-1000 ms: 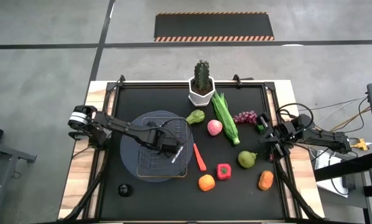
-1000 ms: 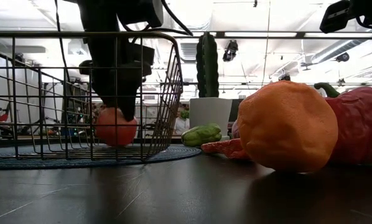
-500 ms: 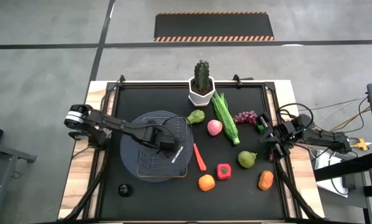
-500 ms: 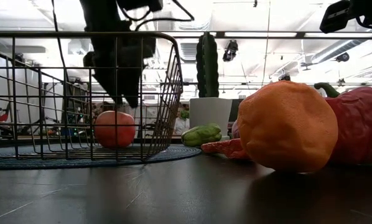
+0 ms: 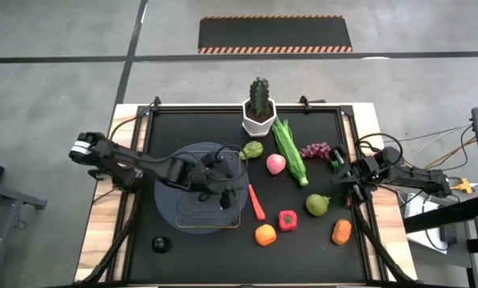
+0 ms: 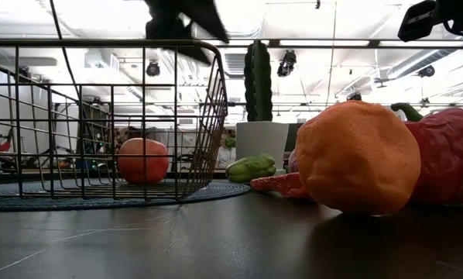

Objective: Build produce basket
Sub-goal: Put the pink peach into the wire basket

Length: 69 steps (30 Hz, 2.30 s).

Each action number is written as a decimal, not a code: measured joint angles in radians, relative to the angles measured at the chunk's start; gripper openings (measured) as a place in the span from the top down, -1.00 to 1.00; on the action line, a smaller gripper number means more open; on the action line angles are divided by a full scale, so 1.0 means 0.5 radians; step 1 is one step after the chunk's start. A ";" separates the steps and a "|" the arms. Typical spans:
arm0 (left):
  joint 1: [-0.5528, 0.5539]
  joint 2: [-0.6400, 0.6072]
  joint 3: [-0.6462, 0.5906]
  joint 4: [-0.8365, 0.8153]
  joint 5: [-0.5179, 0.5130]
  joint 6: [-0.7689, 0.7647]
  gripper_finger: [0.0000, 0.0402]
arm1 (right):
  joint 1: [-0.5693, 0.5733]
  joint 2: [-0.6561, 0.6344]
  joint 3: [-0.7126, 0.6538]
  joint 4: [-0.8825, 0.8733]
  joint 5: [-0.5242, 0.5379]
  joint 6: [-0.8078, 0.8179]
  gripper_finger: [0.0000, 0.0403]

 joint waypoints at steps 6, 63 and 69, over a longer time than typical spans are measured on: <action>-0.073 -0.040 -0.007 0.309 -0.001 0.376 -0.61 | 0.000 0.011 0.000 -0.033 0.002 -0.078 0.96; -0.001 -0.795 -1.349 2.323 -0.162 1.590 -0.61 | 0.001 1.187 0.650 -0.364 1.254 0.211 -0.04; -0.001 -0.798 -1.352 2.323 -0.172 1.590 -0.61 | 0.000 1.400 0.950 -0.879 1.412 0.465 -0.13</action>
